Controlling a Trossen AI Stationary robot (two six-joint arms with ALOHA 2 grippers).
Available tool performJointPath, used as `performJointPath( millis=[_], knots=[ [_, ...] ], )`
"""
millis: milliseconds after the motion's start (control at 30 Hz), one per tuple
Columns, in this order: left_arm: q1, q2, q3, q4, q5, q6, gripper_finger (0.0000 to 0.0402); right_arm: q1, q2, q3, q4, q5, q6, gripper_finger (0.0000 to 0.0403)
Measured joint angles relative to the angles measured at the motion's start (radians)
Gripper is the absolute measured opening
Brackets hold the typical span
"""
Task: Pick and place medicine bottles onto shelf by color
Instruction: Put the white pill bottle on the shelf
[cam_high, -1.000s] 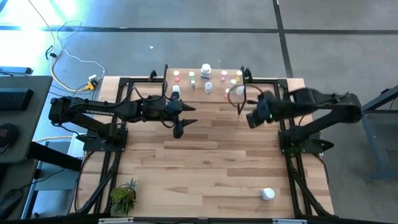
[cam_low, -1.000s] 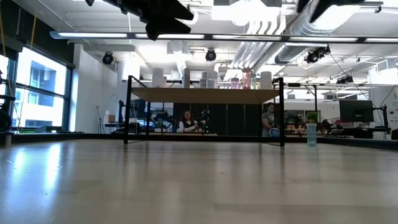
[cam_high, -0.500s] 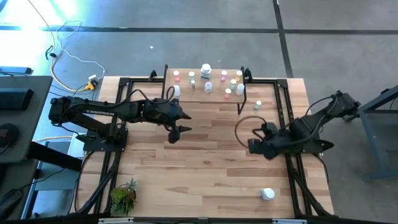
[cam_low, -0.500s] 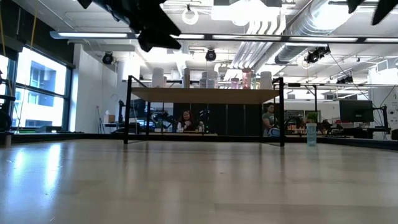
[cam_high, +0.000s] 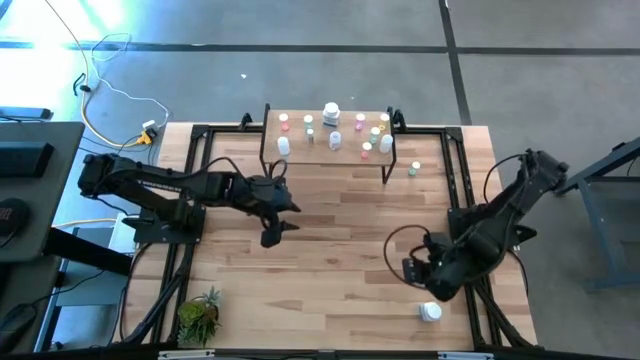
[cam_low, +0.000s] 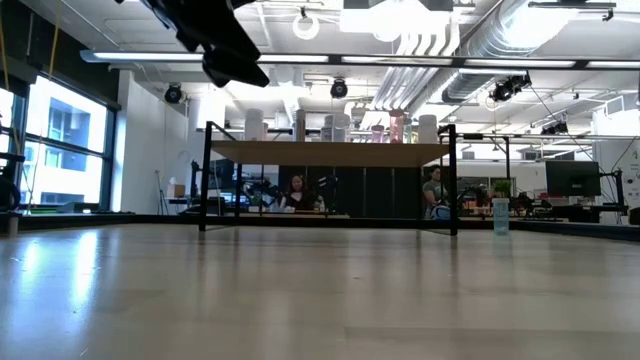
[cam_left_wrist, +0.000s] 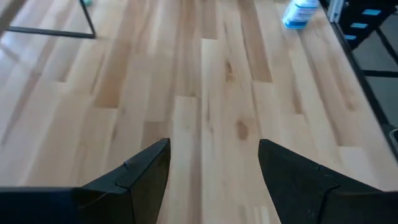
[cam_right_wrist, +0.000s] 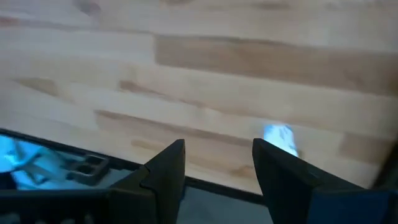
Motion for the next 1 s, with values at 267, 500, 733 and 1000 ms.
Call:
performJointPath(
  millis=[267, 500, 733, 1000],
  knots=[
    [-0.060, 0.000, 0.000, 0.000, 0.000, -0.083, 0.0234, 0.081, 0.045, 0.000, 0.001, -0.067, 0.034, 0.0179],
    [-0.099, 0.000, 0.000, 0.000, -0.001, -0.171, 0.0234, 0.136, 0.046, 0.001, -0.047, -0.070, -0.042, 0.0179],
    [-0.106, 0.000, 0.000, 0.001, -0.023, -0.330, 0.0234, 0.169, 0.046, 0.001, -0.044, -0.096, -0.245, 0.0179],
    [-0.106, 0.000, 0.000, 0.001, -0.039, -0.425, 0.0234, 0.203, 0.046, 0.001, -0.042, -0.118, -0.447, 0.0190]
  ],
)
